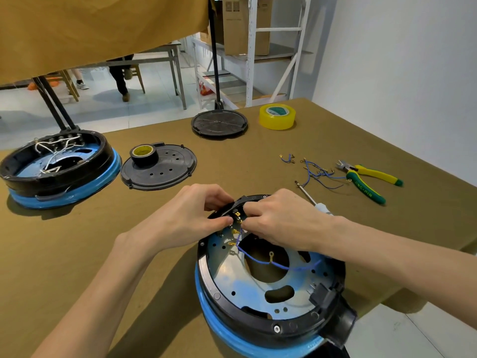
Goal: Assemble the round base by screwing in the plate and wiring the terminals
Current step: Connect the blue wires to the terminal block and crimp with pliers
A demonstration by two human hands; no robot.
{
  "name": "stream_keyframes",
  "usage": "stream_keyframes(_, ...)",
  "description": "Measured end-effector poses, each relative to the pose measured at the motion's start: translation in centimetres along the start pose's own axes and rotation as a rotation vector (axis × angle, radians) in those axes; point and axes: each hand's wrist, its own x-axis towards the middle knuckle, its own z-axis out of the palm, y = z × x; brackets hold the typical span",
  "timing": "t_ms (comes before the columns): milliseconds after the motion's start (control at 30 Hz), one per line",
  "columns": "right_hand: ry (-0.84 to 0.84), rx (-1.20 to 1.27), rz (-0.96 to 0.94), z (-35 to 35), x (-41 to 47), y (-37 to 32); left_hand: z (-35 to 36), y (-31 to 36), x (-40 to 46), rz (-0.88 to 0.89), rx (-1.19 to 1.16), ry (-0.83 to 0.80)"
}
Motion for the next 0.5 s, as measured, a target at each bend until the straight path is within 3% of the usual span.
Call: stream_keyframes(500, 0.087, 0.079, -0.069, 0.76, 0.15, 0.46, -0.05, -0.18, 0.08, -0.006, -0.002, -0.008)
